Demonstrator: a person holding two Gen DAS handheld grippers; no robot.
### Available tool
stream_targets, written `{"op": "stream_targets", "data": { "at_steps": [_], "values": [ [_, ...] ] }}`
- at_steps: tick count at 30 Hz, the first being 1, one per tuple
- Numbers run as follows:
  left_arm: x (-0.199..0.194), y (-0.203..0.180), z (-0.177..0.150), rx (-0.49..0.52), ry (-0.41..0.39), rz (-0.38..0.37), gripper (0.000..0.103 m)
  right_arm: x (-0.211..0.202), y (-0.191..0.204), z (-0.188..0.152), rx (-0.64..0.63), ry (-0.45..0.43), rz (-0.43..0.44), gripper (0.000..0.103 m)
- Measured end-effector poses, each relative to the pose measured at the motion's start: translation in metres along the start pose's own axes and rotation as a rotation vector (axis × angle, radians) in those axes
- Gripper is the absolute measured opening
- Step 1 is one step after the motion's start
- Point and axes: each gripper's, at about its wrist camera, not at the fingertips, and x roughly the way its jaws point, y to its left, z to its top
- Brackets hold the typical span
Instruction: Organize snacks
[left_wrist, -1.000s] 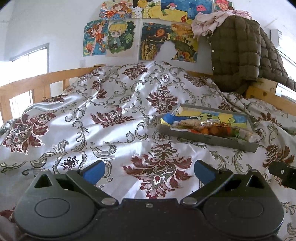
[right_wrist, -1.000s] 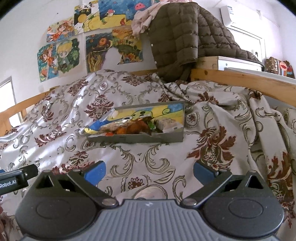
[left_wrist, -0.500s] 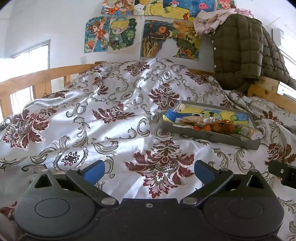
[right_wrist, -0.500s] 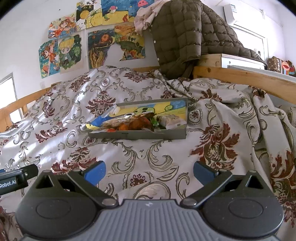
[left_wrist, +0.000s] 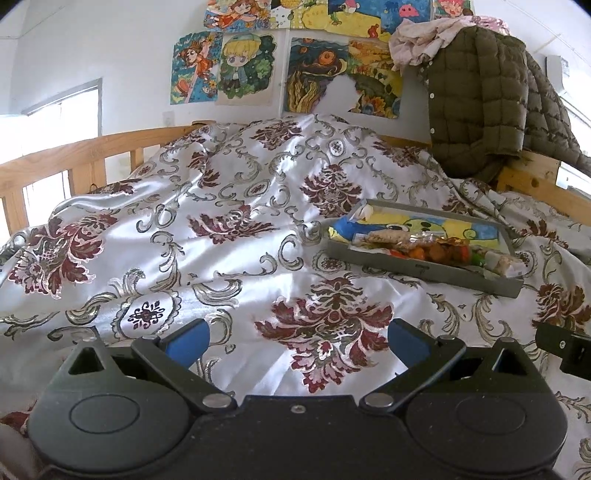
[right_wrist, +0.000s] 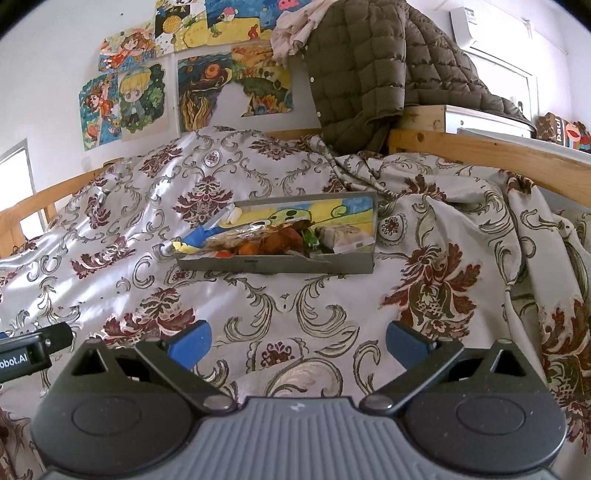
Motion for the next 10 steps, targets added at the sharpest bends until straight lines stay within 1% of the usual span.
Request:
{"op": "stream_targets", "data": {
  "at_steps": [2,5,6,8,10],
  "values": [
    [-0.0007,0.0016,0.0007,-0.013,0.009,0.007,0.102,0.0002,0.0,0.0003,-0.001,0.0,0.0,0.103],
    [-0.0011,0.0059,0.0005,-0.035,0.011,-0.012,0.102,0.0013,0.0002,-0.0005,-0.003,0.003,0.001,0.103],
    [-0.0012,0.0062,-0.0001,-0.031,0.006,-0.006,0.102,0.0015,0.0003,-0.0012,-0.005,0.004,0.001,0.103],
    [-0.0008,0.0062,-0.0016,-0.012,0.003,-0.019,0.102,0.0018,0.0,-0.0019,-0.007,0.006,0.001,0.103],
    [0.0001,0.0056,-0.0025,-0.006,0.004,-0.003,0.102,0.0021,-0.0002,-0.0017,-0.007,0.007,0.002,0.103]
  ]
}}
